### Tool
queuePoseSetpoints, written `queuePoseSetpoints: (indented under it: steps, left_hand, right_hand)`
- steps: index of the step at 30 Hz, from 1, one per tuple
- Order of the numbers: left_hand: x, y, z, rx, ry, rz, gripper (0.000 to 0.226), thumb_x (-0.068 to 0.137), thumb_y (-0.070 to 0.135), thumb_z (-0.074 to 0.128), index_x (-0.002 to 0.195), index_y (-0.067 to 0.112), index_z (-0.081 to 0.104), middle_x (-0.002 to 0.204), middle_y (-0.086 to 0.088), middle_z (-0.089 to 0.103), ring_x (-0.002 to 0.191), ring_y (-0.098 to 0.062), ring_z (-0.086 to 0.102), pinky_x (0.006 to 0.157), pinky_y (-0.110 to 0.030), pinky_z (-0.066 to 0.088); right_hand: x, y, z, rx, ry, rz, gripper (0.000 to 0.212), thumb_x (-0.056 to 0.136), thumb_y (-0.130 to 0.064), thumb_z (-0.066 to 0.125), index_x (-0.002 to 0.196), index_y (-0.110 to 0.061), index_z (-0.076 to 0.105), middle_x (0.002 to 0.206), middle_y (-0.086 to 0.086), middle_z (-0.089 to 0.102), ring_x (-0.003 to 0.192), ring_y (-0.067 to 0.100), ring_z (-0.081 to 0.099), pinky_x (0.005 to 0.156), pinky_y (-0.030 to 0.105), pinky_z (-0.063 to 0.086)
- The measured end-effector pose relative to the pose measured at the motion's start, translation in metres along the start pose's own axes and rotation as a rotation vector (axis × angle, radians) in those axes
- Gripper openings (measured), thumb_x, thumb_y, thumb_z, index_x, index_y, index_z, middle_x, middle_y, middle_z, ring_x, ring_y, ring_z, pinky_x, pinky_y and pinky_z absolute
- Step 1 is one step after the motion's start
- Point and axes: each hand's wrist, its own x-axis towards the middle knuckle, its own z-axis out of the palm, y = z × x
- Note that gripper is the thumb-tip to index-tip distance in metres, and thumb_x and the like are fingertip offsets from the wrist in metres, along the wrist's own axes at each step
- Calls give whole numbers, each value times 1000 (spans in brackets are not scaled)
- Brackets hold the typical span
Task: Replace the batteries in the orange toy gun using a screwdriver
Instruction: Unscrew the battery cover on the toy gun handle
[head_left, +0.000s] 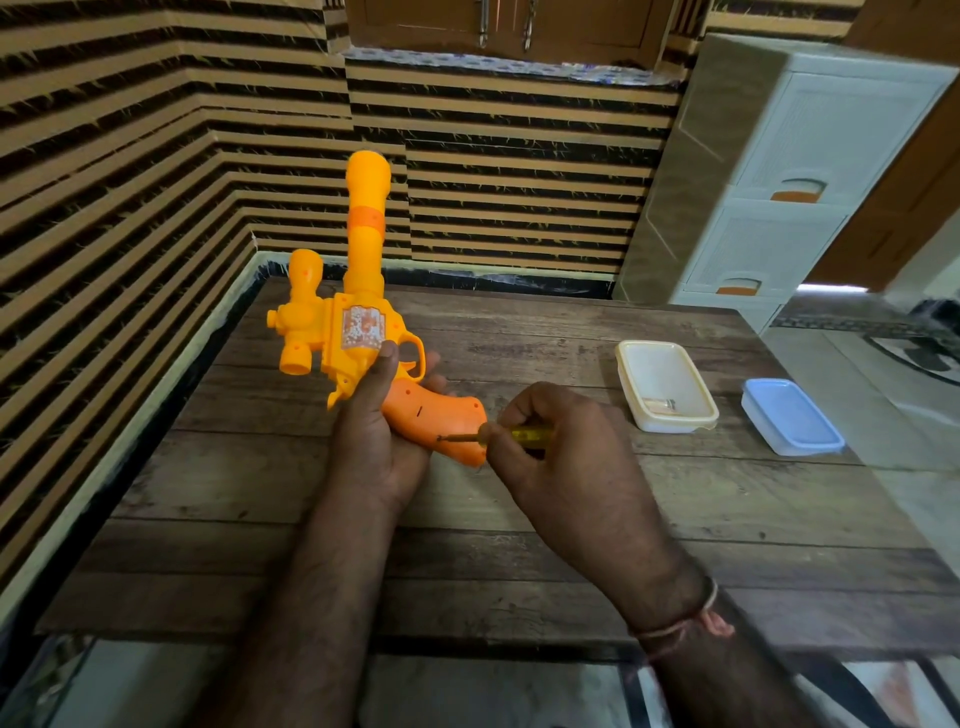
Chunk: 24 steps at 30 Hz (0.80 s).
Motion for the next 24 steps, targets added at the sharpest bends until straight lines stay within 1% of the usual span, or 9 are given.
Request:
queuePoseSetpoints:
  steps: [3, 6, 8, 10, 12, 15, 18, 21, 24]
  left_hand:
    - [0, -1, 0, 0, -8, 3, 55, 91, 26, 60, 142, 14, 44, 100, -11, 69, 71, -15, 66, 57, -32, 57]
    - [1, -3, -1, 28, -18, 17, 42, 94, 25, 58, 134, 17, 51, 99, -11, 68, 75, -16, 65, 61, -33, 57]
    - [2, -5, -2, 64, -9, 37, 35, 95, 24, 57, 129, 18, 54, 99, -11, 67, 77, -17, 63, 65, -33, 57]
    - [3, -5, -2, 75, 12, 39, 40, 95, 25, 57, 134, 17, 51, 102, -13, 67, 76, -17, 65, 63, -32, 57]
    - [4, -5, -3, 47, 17, 28, 45, 95, 26, 57, 138, 15, 48, 104, -14, 67, 75, -16, 65, 61, -32, 57]
    - [6, -5, -4, 51, 28, 32, 52, 93, 28, 59, 141, 13, 46, 101, -12, 68, 72, -15, 65, 69, -36, 56]
    - [7, -5, -5, 64, 6, 33, 39, 95, 26, 57, 132, 17, 52, 103, -12, 67, 74, -16, 65, 63, -34, 57]
    - [6, -5, -6, 69, 4, 32, 46, 95, 26, 57, 139, 16, 47, 104, -12, 68, 76, -16, 65, 59, -33, 57]
    - [5, -5, -5, 82, -5, 38, 49, 95, 27, 56, 142, 14, 45, 100, -9, 70, 72, -14, 66, 58, -34, 58]
  right_hand:
    - [-1, -2, 3, -9, 26, 16, 19, 86, -39, 67, 77, -22, 65, 63, -8, 59, 58, 7, 54, 49, 22, 42]
    - [-2, -6, 5, -41, 17, 28, 19, 88, -40, 65, 81, -23, 66, 67, -7, 61, 62, 7, 55, 50, 19, 39]
    - [-3, -7, 5, -37, -29, 10, 11, 88, -35, 66, 85, -24, 65, 72, -7, 63, 66, 8, 57, 55, 25, 44]
    - [-2, -6, 2, -30, -95, -2, 4, 87, -27, 68, 90, -28, 65, 79, -9, 63, 72, 7, 58, 62, 26, 48]
    - [-1, -2, 0, -47, -155, -11, 13, 84, -18, 67, 90, -29, 66, 83, -9, 61, 75, 7, 56, 64, 24, 47]
    - [-1, 0, 0, -60, -193, -20, 18, 79, -11, 65, 84, -28, 68, 88, -6, 60, 78, 10, 56, 65, 22, 45]
    - [-3, -1, 0, -58, -221, -69, 17, 84, -16, 64, 95, -28, 62, 88, -9, 54, 75, 4, 49, 61, 18, 36]
    - [-1, 0, -1, -42, -200, -93, 24, 87, -18, 62, 107, -28, 56, 82, -13, 50, 70, 1, 45, 57, 11, 31]
    - [1, 2, -1, -68, -124, -108, 25, 79, -10, 67, 97, -27, 61, 82, -15, 53, 72, 3, 49, 60, 9, 37]
